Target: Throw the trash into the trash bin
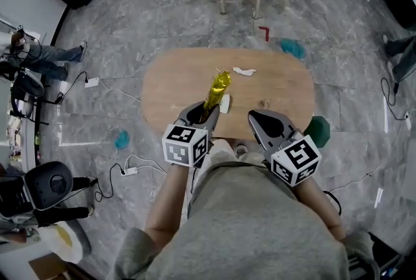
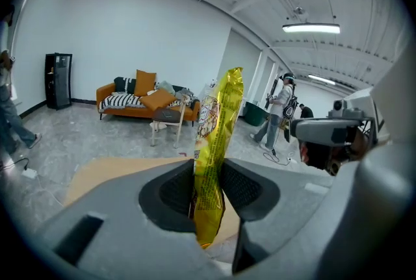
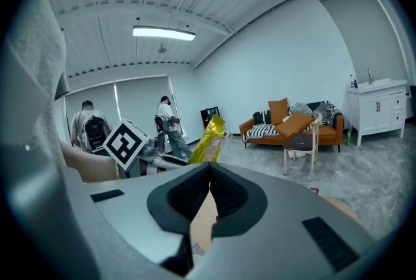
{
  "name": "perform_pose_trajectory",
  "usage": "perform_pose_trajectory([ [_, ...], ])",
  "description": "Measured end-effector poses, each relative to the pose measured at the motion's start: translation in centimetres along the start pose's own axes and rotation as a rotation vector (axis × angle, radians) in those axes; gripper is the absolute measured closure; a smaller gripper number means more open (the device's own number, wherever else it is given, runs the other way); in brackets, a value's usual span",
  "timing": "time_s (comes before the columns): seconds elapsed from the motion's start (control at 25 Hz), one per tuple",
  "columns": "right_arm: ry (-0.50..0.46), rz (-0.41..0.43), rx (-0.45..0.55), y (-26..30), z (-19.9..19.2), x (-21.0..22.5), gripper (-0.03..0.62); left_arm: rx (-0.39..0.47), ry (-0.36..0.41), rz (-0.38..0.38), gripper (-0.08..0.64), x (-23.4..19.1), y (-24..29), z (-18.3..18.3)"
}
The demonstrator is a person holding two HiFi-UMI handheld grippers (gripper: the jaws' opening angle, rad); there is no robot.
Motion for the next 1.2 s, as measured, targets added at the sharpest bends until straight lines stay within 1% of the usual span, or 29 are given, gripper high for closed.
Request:
perform_pose_trajectory([
  [0.2, 0.011, -0.032, 0.005, -1.1, -0.6, -0.4, 0.584, 0.003, -0.016, -0.048, 0.434, 0.8, 0.3, 0.3],
  [0.28, 0.019, -0.059, 0.007, -1.4, -0.8, -0.5, 0.583, 0.01, -0.011, -0.074, 0.434, 1.2, 0.5, 0.6],
  [0.6, 0.041, -0.181, 0.012, -1.9, -0.7, -1.0, 0.584, -0.001, 0.063, -0.193, 0.434, 2.3, 1.3, 2.2],
  [0.76, 0.069, -0.261, 0.018, -1.6, -0.1, -0.6, 0.583, -0.03, 0.105, -0.257, 0.434, 2.4, 2.5, 3.3],
  [0.88, 0.085, -0.305, 0.021, -1.2, 0.4, -0.5, 0.584, -0.052, 0.138, -0.306, 0.434, 2.3, 3.3, 4.1],
  [1.0, 0.096, -0.342, 0.031, -0.9, 1.0, -0.4, 0.584, -0.066, 0.153, -0.344, 0.434, 2.2, 4.2, 5.0],
  [1.2, 0.113, -0.406, 0.047, -0.5, 1.4, -0.1, 0.584, -0.076, 0.172, -0.386, 0.434, 1.7, 5.3, 6.3],
])
Point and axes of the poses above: the fingertips, and each gripper's own axes: y forward along the fingers, x to its right, z out of its top, the point moved 6 cm from there along -y, backward along the fingers, and after that the axes turned 4 degrees about -x, right-handed, at the moved point
